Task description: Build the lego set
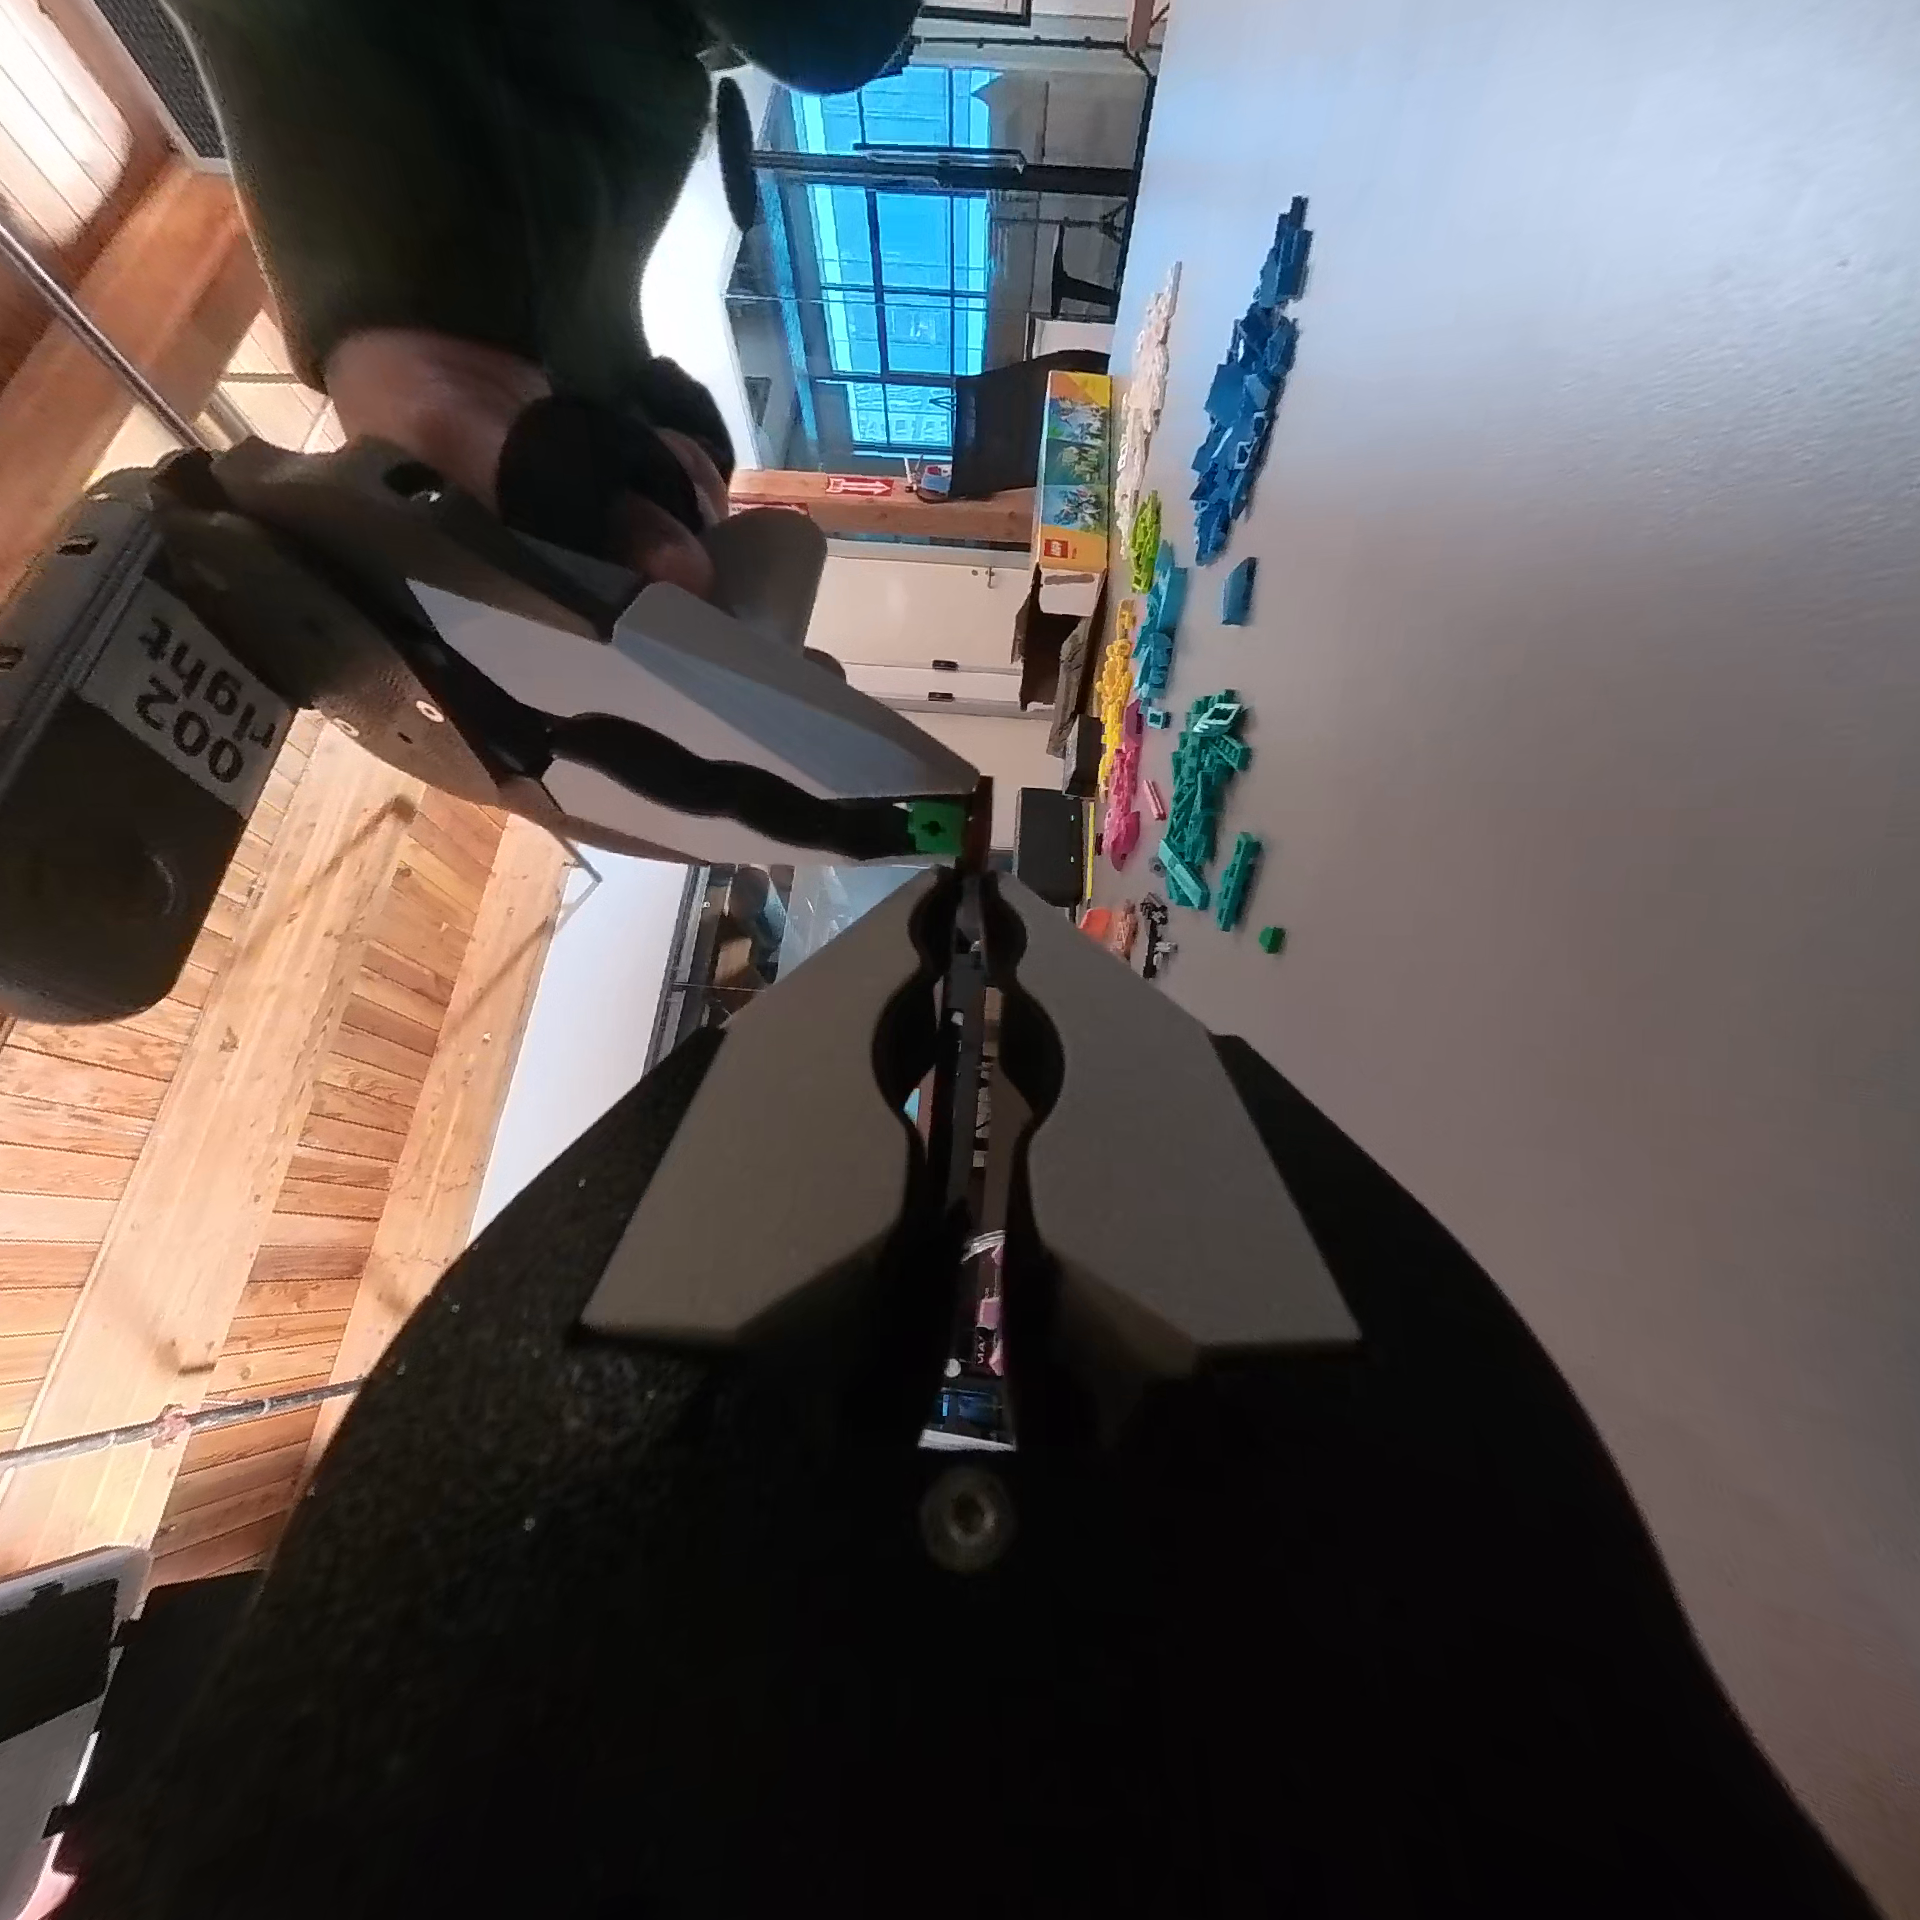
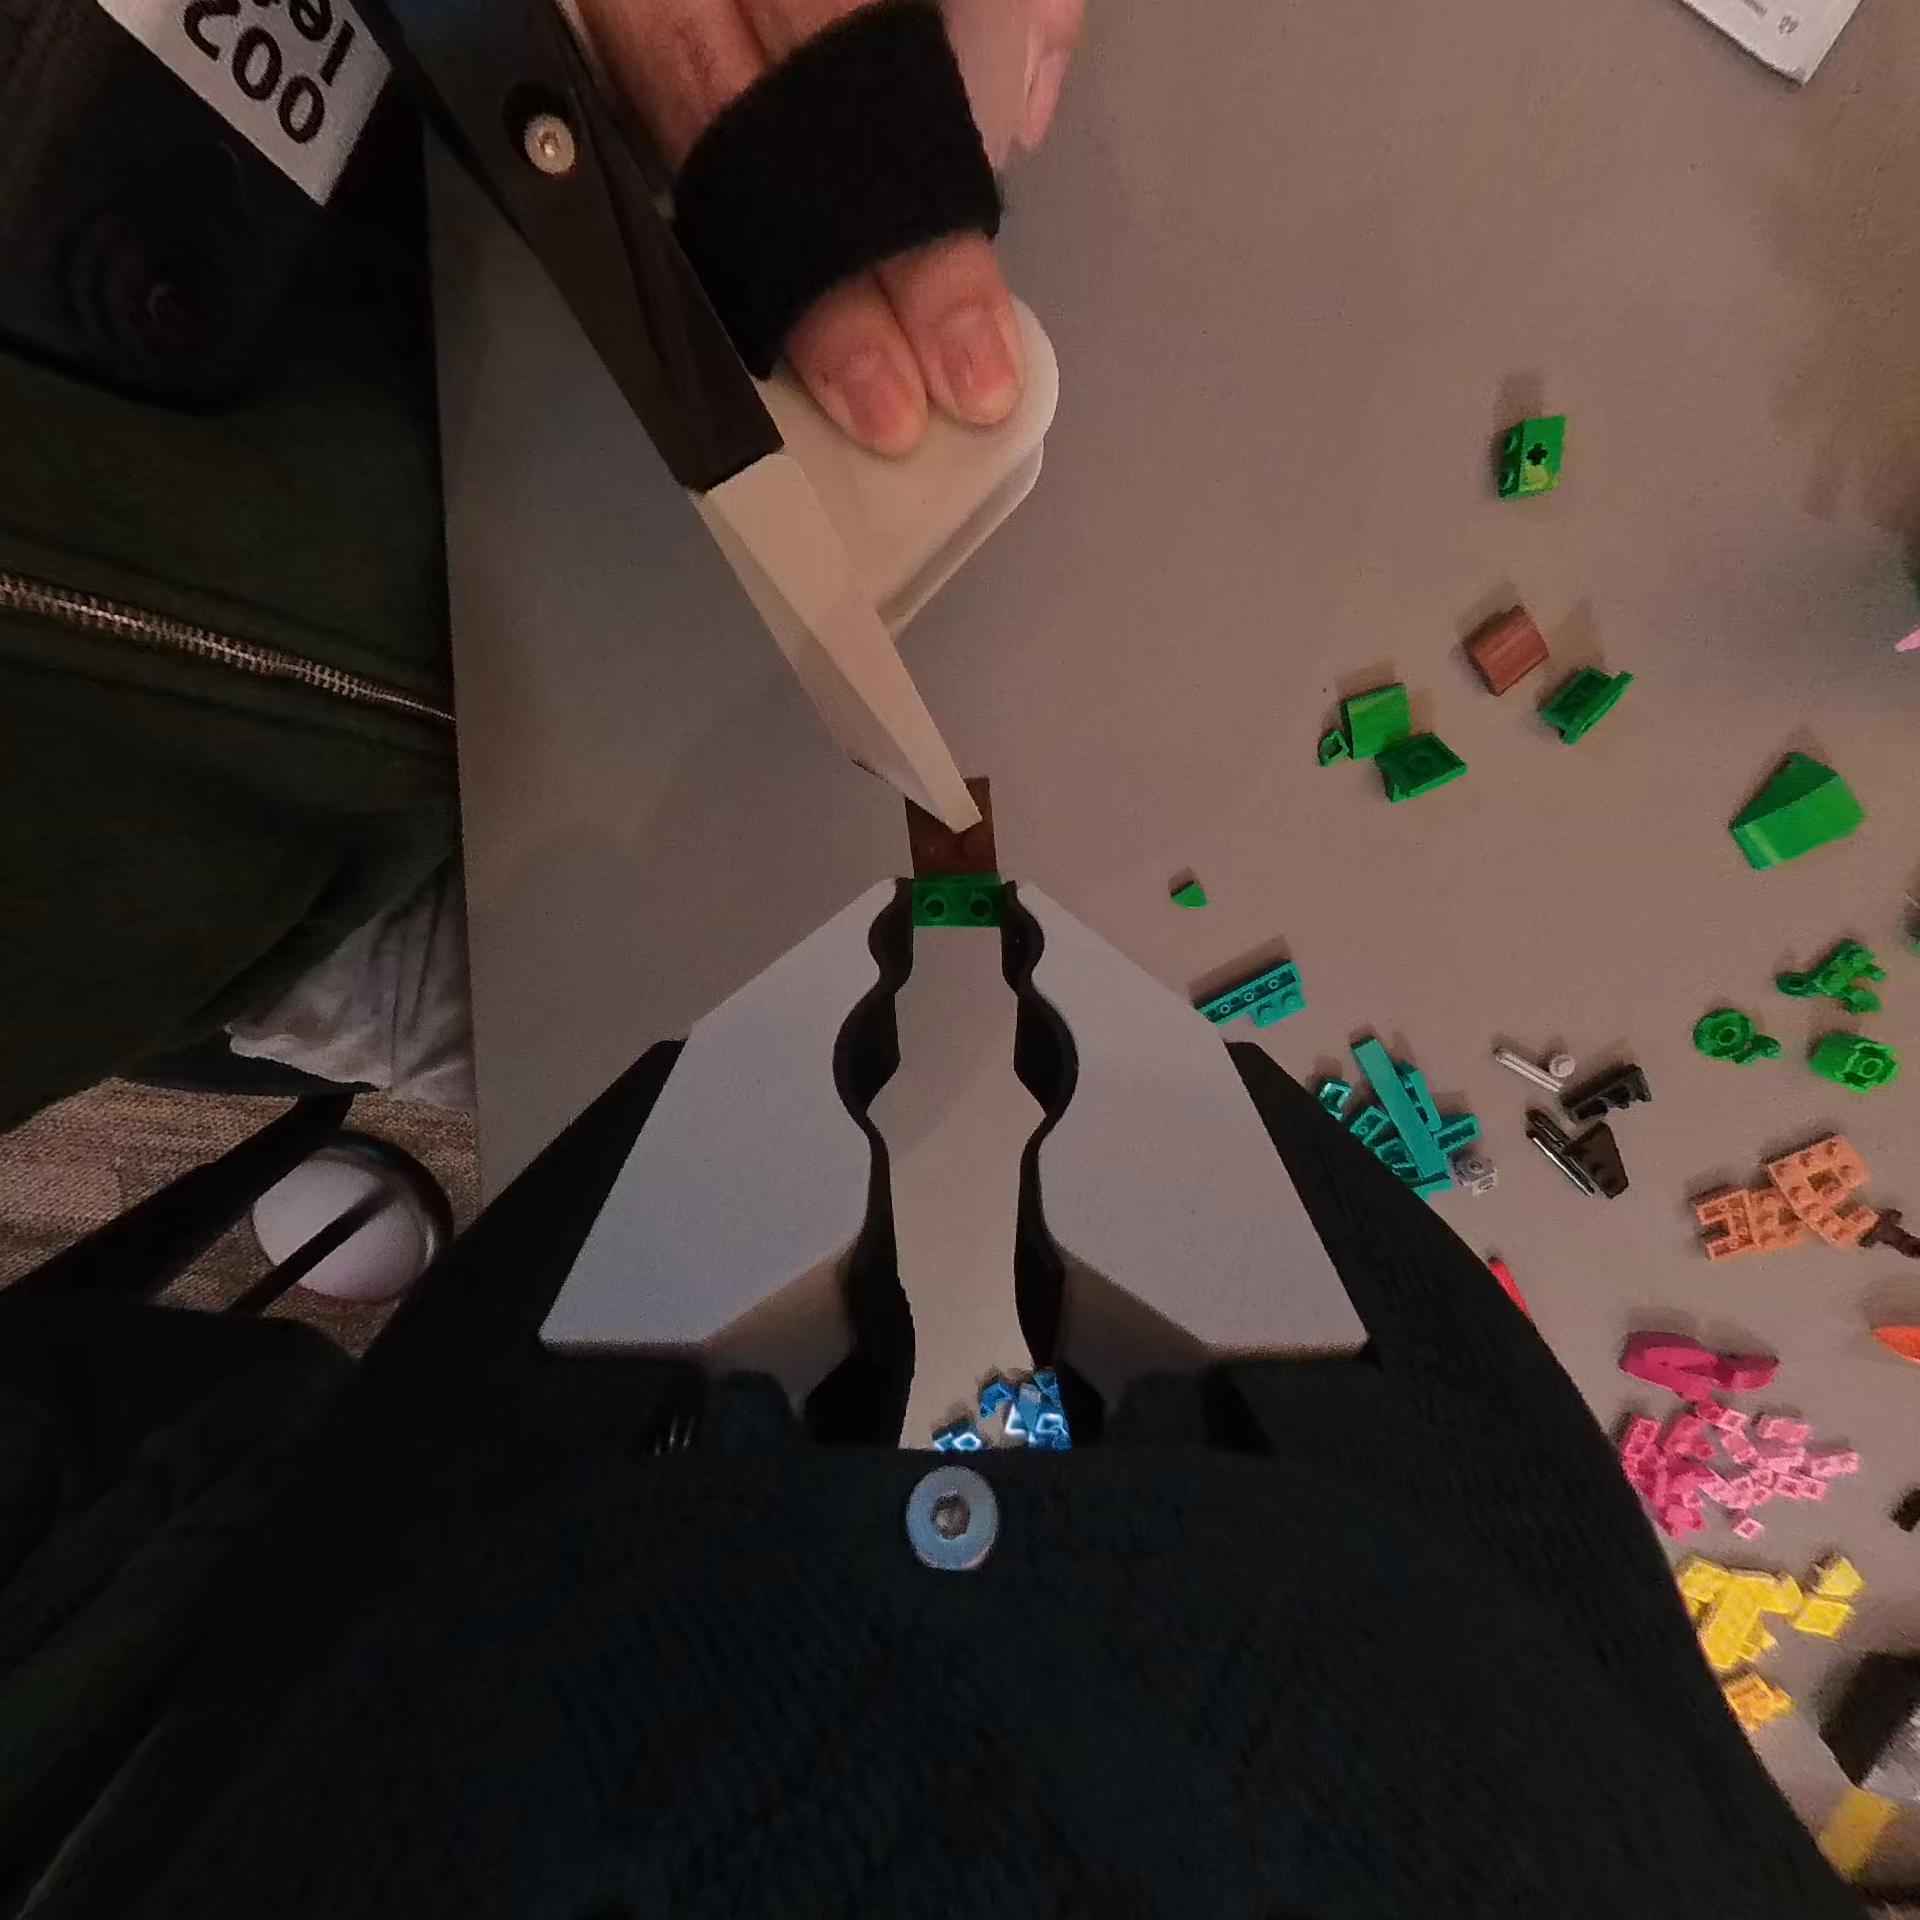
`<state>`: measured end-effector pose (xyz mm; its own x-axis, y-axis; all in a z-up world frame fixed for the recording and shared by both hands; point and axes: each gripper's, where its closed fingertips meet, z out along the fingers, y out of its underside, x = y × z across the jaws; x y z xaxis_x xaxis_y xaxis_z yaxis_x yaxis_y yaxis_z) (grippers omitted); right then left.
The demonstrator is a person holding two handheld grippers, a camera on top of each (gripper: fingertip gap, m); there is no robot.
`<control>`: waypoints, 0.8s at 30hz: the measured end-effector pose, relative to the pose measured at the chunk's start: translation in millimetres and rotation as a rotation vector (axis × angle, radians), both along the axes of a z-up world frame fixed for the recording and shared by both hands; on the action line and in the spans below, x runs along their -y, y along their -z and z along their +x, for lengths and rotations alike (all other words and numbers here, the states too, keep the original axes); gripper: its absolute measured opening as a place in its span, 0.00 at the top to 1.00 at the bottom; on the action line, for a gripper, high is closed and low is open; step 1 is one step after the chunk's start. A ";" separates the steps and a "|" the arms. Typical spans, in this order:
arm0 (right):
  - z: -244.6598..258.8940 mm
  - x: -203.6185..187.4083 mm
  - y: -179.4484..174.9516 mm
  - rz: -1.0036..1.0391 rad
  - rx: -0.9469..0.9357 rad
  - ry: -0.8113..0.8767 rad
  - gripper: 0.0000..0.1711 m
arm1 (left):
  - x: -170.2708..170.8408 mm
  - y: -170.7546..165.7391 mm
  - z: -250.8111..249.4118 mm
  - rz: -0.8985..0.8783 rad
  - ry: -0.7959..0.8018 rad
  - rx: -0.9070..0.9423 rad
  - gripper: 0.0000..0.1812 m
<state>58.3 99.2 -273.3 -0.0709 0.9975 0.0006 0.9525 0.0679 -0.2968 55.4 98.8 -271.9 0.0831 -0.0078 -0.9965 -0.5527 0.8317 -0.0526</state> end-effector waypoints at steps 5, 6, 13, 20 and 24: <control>-0.2 -1.2 -1.4 0.003 0.010 0.005 0.91 | 0.4 -0.7 -0.2 -0.001 0.002 0.004 0.99; -0.3 -1.5 -1.8 0.004 0.008 0.006 0.91 | 0.5 -0.6 -0.2 -0.002 0.002 0.004 0.99; 0.1 -0.1 -2.8 -0.002 0.006 0.002 0.91 | 0.3 -0.6 -0.3 -0.005 0.003 0.004 0.99; -0.2 2.1 -3.0 0.000 0.006 -0.007 0.91 | 0.1 -0.6 -0.3 -0.004 0.003 0.002 0.99; -0.9 1.8 -2.6 0.005 0.006 -0.007 0.90 | 0.3 -0.8 -0.3 -0.002 0.004 0.001 0.99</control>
<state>57.5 97.4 -270.7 -0.0781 0.9969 0.0048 0.9537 0.0761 -0.2911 55.1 98.5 -271.1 0.0837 -0.0104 -0.9964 -0.5497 0.8336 -0.0548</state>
